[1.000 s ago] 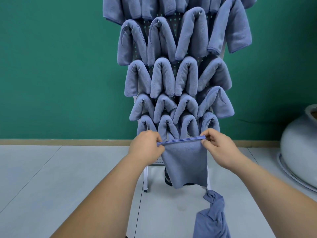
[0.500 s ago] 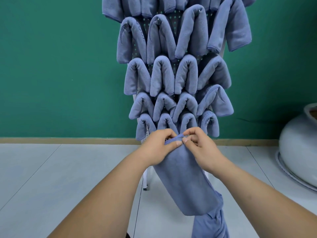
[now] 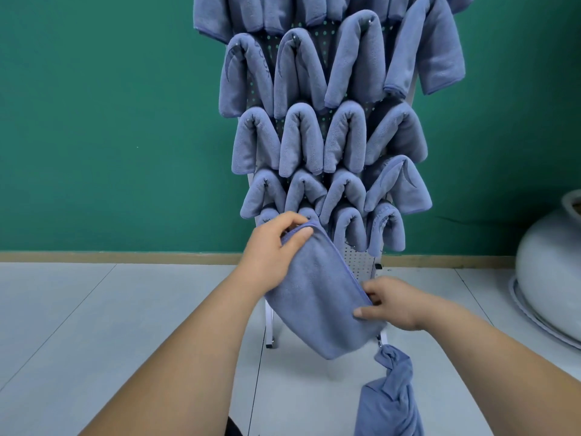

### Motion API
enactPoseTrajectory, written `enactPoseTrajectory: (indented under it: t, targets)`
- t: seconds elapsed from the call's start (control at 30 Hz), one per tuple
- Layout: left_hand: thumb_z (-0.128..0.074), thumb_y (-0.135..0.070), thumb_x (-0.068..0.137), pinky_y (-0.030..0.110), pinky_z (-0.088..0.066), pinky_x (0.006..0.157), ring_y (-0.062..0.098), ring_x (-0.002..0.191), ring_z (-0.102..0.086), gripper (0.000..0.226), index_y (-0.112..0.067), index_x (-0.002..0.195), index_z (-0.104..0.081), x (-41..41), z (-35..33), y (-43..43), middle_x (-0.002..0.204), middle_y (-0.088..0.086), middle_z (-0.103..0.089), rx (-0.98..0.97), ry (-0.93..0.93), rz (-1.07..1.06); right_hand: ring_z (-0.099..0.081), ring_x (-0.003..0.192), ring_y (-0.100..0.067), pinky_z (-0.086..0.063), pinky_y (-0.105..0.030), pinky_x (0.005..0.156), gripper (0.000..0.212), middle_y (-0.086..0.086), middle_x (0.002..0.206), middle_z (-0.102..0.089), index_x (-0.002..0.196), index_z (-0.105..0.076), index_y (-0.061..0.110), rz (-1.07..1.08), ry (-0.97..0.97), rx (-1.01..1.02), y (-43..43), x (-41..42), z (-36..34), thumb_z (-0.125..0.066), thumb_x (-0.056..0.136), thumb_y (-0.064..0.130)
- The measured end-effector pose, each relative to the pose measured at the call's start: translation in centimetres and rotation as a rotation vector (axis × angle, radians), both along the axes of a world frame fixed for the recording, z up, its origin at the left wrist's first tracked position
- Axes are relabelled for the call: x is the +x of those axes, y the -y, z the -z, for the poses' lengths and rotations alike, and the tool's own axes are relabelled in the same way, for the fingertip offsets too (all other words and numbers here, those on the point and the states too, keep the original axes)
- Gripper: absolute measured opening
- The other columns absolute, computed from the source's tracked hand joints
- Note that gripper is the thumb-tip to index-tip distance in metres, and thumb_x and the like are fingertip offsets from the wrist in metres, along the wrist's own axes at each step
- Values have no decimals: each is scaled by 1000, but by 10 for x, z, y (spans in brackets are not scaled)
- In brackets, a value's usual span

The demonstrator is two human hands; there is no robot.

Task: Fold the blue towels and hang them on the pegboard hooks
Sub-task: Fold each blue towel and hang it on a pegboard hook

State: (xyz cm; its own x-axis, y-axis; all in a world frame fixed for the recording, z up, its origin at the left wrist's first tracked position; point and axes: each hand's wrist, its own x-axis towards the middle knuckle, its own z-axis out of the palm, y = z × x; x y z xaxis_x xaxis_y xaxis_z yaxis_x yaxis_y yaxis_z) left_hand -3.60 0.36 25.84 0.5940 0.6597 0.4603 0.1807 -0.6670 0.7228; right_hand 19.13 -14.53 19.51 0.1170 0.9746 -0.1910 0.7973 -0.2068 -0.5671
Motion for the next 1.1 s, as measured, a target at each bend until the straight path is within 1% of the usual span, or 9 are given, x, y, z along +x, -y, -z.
enactPoseTrajectory:
  t: [0.07,0.13,0.37,0.5,0.57,0.7,0.8,0.87,1.1]
  targets:
    - [-66,-33,102,25,-51,83,11,90,-65,6,-35,100,-71,-7,10,-13,92,-11,-71,-78,-14,-69,-69,86,-22,-57,-38,82,29,3,90,-75,95,-72,20,27,157,-91,5,17,10,-77,86,47]
    - [-66,-30,102,24,-48,79,14,87,-65,8,-33,96,-71,-14,18,-23,89,-7,-71,-159,-6,-128,-66,81,-15,-56,-33,80,28,6,89,-74,94,-73,19,61,209,-125,8,28,13,-81,85,44]
    - [-63,-24,104,27,-45,73,19,89,-67,11,-28,96,-69,-15,33,-34,93,-4,-73,-269,-117,-254,-57,67,-10,-41,-21,55,22,9,74,-69,77,-72,27,181,395,-110,9,35,-6,-90,74,39]
    - [-61,-23,105,29,-45,72,19,88,-65,9,-24,101,-69,-10,34,-33,94,-3,-71,-274,-142,-316,-63,75,-17,-49,-28,63,28,8,73,-69,68,-67,28,203,451,-133,10,40,-10,-91,71,40]
    - [-59,-24,105,30,-45,75,19,90,-64,9,-21,105,-68,-9,33,-33,97,-2,-70,-293,-117,-369,-65,77,-19,-51,-32,66,29,7,77,-70,75,-68,23,268,346,-62,12,46,-10,-91,74,41]
    - [-58,-24,104,33,-47,73,19,86,-58,13,-16,97,-65,-12,26,-34,92,-3,-66,-434,33,-433,-53,66,-17,-40,-32,62,29,0,74,-67,85,-65,14,425,-189,229,23,53,-19,-86,86,34]
    - [-56,-30,104,41,-51,80,18,83,-55,17,-17,95,-65,-12,20,-34,92,-1,-65,-513,163,-427,-67,83,-18,-52,-40,83,16,-2,93,-76,99,-70,17,487,-512,448,25,49,-37,-77,96,30]
    - [-54,-34,106,37,-48,76,17,85,-56,19,-19,99,-64,-8,14,-29,97,-1,-66,-538,251,-416,-73,95,-18,-56,-42,88,16,-4,107,-78,110,-70,19,524,-666,555,23,41,-52,-70,101,32]
    - [-55,-40,105,36,-52,73,14,75,-62,19,-23,102,-63,4,9,-20,86,-4,-72,-465,386,-472,-75,78,-16,-56,-34,67,20,0,92,-80,109,-69,21,649,-698,681,21,28,-69,-72,99,38]
